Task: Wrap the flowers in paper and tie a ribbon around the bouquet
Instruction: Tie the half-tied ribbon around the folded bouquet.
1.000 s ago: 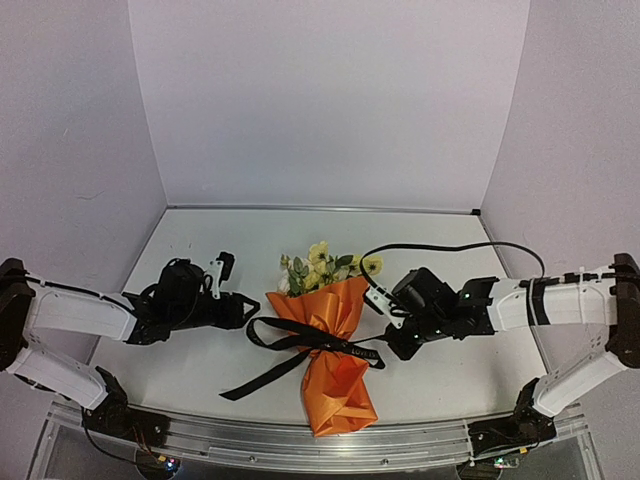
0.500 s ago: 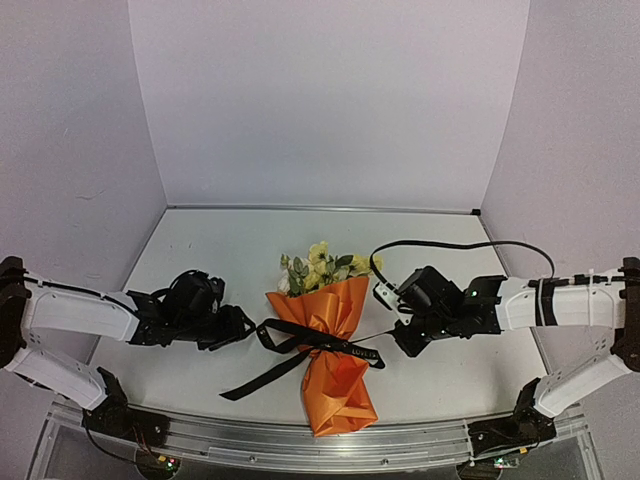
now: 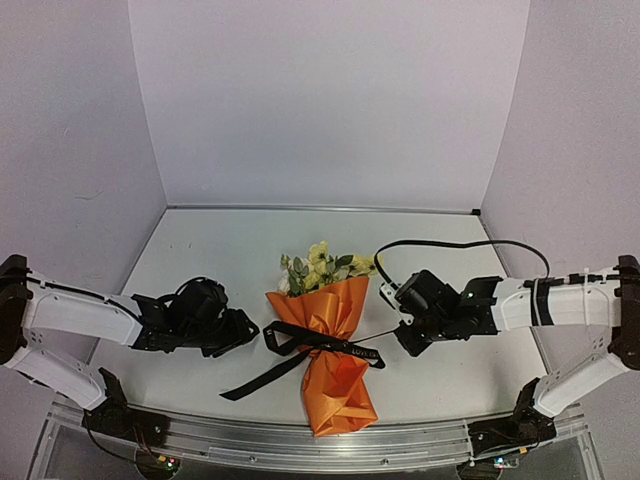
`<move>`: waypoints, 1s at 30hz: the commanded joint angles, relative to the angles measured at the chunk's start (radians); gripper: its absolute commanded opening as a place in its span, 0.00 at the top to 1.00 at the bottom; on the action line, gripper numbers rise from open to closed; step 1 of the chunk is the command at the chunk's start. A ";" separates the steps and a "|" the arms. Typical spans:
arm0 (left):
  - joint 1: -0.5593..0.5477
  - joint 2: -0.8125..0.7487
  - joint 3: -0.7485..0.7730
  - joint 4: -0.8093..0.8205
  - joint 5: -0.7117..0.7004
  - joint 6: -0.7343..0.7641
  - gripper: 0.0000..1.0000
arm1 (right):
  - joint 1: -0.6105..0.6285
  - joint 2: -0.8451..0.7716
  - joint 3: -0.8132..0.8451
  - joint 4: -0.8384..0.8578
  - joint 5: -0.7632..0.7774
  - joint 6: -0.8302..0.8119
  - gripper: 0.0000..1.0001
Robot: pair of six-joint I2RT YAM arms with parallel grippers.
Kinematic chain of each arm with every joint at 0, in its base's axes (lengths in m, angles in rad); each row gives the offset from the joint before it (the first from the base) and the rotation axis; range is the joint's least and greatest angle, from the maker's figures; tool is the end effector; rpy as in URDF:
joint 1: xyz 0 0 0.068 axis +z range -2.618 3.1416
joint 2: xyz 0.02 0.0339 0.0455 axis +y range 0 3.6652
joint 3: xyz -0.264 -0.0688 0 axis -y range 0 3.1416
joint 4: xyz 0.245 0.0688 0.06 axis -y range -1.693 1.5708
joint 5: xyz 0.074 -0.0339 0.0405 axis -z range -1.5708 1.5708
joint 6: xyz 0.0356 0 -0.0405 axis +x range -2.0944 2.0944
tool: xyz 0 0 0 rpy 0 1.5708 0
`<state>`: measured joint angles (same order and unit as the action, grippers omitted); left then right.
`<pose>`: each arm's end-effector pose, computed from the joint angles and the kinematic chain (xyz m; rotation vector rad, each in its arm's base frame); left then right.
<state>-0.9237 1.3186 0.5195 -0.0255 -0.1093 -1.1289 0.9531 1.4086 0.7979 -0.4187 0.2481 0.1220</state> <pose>0.1491 -0.1909 0.1551 -0.3162 2.5363 -0.7832 0.1626 0.2137 0.1897 -0.9495 2.3706 0.0893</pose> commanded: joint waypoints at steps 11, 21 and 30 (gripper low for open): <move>-0.003 0.010 0.037 0.019 0.016 0.043 0.39 | -0.001 -0.093 -0.073 -0.049 0.172 0.074 1.00; -0.014 0.004 0.022 0.045 0.022 -0.064 0.44 | -0.001 -0.077 -0.067 -0.048 0.159 0.079 1.00; -0.068 0.122 0.133 -0.018 0.032 -0.122 0.55 | -0.001 -0.060 -0.065 -0.019 0.143 0.077 1.00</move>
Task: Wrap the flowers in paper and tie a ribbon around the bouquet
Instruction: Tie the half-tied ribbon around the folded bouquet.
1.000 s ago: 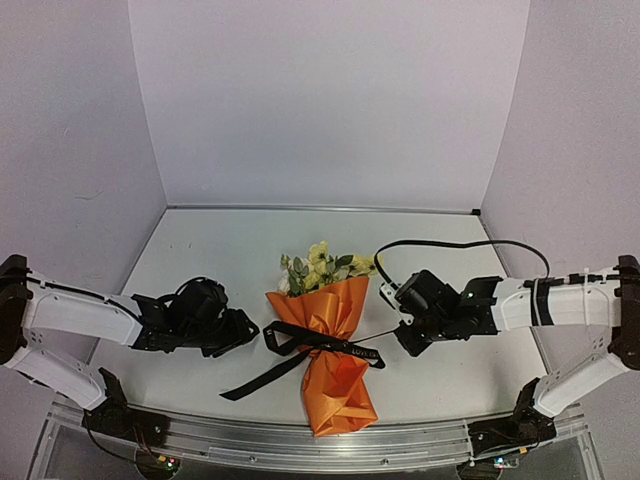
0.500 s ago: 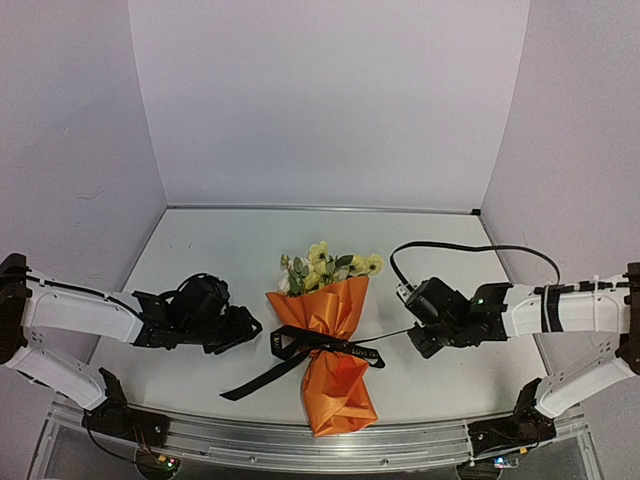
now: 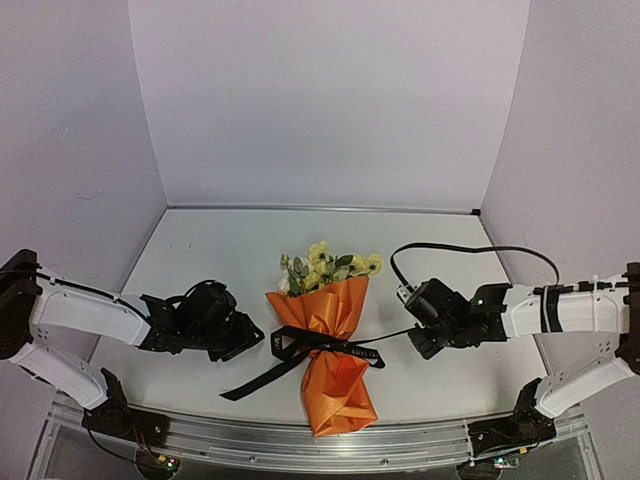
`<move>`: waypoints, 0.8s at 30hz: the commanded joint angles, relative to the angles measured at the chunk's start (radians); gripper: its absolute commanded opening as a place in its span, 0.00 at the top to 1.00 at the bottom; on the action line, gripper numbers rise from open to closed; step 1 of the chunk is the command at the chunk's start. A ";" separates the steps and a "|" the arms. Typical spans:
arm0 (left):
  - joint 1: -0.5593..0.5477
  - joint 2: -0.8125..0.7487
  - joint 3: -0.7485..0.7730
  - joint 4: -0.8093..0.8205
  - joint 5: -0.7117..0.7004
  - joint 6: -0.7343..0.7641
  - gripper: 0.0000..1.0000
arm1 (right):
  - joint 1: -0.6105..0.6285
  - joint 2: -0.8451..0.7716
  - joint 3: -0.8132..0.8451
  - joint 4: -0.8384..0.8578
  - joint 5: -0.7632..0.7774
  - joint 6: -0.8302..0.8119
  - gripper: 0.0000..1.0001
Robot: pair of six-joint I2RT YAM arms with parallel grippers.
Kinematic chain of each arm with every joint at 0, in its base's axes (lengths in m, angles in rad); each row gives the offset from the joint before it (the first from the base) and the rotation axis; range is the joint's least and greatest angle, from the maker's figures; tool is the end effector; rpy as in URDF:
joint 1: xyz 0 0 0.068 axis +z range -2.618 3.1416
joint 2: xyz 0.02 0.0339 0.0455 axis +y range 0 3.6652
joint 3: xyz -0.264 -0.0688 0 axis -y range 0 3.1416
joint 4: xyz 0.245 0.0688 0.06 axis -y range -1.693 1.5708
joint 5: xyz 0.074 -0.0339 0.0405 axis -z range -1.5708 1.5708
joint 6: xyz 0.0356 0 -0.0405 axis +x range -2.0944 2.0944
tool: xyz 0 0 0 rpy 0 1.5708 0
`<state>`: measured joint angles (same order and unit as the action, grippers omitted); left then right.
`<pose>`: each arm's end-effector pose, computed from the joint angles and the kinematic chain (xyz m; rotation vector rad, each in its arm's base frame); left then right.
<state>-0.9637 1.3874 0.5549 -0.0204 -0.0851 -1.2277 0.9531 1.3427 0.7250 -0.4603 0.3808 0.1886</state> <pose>0.1469 -0.2062 0.1498 -0.3864 2.5922 -0.8233 0.1529 0.1924 0.1834 -0.8289 2.3902 -0.0664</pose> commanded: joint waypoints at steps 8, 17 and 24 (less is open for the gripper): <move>-0.033 0.035 0.076 -0.004 0.121 -0.285 0.45 | -0.002 -0.016 -0.017 0.064 -0.009 0.008 1.00; -0.041 0.047 0.046 0.016 0.034 -0.488 0.44 | -0.002 -0.069 -0.059 0.084 -0.011 0.022 1.00; -0.064 0.104 0.039 0.089 0.028 -0.564 0.46 | -0.001 -0.082 -0.055 0.083 -0.024 0.009 1.00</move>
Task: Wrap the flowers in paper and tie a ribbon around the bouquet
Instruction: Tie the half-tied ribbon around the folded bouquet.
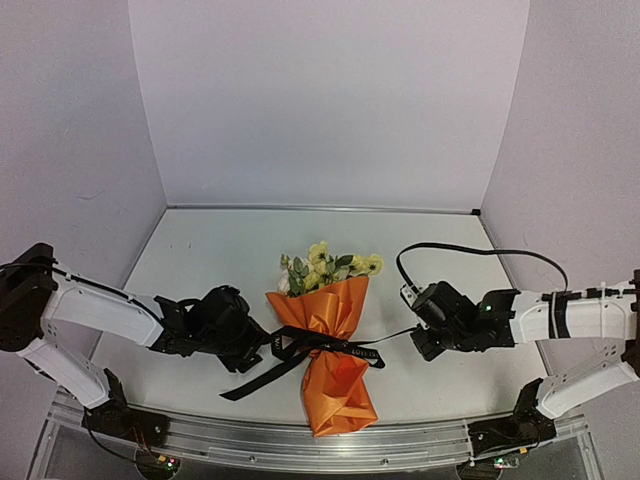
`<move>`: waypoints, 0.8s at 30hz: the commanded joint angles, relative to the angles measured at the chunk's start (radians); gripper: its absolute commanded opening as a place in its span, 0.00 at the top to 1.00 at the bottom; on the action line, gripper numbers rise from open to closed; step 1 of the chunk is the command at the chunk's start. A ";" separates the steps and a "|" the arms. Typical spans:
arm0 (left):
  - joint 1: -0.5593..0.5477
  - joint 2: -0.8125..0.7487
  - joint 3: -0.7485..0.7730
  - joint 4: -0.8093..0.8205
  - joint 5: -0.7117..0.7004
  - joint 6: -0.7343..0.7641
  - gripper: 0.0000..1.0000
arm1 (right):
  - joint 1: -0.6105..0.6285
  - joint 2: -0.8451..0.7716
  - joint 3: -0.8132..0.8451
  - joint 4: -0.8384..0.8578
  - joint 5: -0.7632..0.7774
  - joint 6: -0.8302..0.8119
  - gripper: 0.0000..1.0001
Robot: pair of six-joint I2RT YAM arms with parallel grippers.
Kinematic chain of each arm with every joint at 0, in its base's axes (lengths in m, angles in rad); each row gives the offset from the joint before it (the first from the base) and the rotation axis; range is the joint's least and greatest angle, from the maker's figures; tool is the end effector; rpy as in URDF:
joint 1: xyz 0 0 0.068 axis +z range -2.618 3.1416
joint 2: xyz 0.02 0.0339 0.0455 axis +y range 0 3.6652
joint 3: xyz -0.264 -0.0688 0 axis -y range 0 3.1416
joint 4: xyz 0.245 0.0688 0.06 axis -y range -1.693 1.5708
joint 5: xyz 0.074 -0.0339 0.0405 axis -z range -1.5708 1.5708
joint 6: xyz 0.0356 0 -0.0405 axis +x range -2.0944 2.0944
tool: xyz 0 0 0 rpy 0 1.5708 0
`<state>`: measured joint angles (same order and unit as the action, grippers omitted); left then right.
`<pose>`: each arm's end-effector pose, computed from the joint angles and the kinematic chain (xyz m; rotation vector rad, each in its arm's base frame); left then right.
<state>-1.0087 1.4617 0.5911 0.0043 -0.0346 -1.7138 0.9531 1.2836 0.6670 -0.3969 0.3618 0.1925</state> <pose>0.1428 -0.2244 0.1437 -0.9815 2.6163 -0.9946 0.1473 0.1855 0.1829 -0.8015 2.3551 0.0034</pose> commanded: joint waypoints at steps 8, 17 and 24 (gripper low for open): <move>-0.033 0.114 0.036 0.107 -0.009 -0.106 0.55 | -0.001 -0.040 -0.001 0.020 -0.012 0.009 1.00; -0.044 0.196 0.070 0.152 0.023 -0.120 0.61 | -0.001 -0.056 -0.008 0.015 -0.010 0.007 1.00; -0.047 0.188 0.089 0.127 -0.016 -0.083 0.93 | -0.001 -0.064 -0.012 0.011 -0.009 0.007 1.00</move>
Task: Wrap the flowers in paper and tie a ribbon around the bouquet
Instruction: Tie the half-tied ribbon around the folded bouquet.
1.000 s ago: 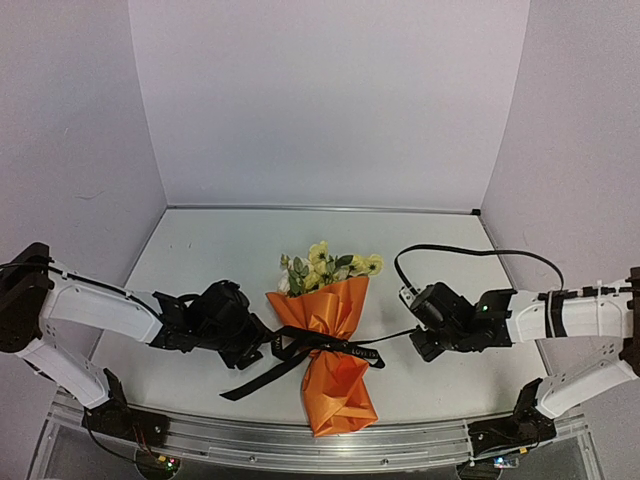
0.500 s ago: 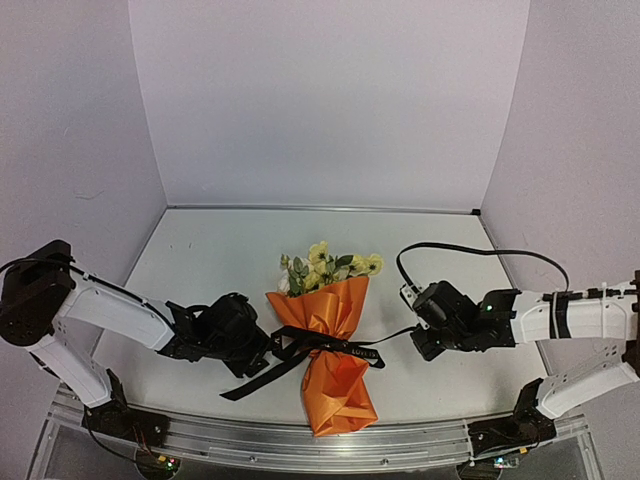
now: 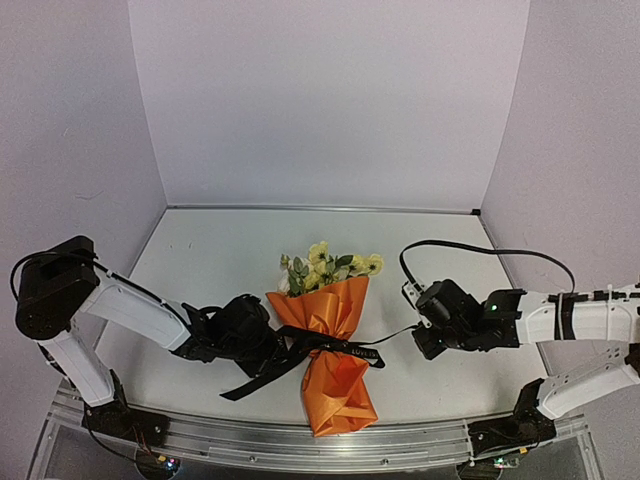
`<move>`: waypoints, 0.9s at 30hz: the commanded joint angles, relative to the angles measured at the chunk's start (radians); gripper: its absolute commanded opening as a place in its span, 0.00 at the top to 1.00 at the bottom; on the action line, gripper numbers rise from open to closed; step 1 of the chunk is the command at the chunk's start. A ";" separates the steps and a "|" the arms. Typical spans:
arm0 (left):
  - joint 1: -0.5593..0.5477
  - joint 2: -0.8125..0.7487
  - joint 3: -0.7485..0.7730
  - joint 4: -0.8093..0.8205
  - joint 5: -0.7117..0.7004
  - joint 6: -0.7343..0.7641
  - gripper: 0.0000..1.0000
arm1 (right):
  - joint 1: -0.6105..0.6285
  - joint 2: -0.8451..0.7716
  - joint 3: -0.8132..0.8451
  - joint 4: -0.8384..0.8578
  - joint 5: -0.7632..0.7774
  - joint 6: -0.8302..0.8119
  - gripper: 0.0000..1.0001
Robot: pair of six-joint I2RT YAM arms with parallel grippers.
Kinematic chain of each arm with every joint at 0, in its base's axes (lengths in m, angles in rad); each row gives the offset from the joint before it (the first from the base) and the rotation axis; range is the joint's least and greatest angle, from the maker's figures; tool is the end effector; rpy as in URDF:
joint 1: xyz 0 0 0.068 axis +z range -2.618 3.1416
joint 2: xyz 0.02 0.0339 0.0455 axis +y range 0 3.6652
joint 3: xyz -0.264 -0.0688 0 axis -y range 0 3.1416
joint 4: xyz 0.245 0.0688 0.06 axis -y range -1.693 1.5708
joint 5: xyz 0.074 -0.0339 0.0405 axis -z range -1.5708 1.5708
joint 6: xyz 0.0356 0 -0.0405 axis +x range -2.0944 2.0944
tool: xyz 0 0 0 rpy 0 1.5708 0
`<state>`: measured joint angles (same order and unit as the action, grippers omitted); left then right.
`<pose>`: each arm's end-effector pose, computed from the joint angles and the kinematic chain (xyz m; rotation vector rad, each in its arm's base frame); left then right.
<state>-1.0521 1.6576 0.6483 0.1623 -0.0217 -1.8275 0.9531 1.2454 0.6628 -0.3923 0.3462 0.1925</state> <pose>0.1478 -0.2573 0.1190 -1.0834 2.6221 -1.0608 0.1451 0.1834 0.1900 -0.7906 2.3335 0.0480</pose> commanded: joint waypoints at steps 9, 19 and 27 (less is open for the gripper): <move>0.014 -0.124 0.103 -0.216 -0.230 0.349 1.00 | -0.001 -0.019 0.002 -0.016 0.065 -0.002 1.00; 0.015 -0.202 0.099 -0.176 -0.306 0.741 1.00 | -0.002 -0.001 0.034 -0.092 0.137 0.004 1.00; 0.013 -0.166 0.116 -0.139 -0.237 0.967 1.00 | -0.003 0.021 0.032 -0.131 0.192 0.021 1.00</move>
<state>-1.0397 1.4859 0.7193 -0.0249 -0.2858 -1.0407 0.9531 1.2496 0.6621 -0.4897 0.4736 0.1918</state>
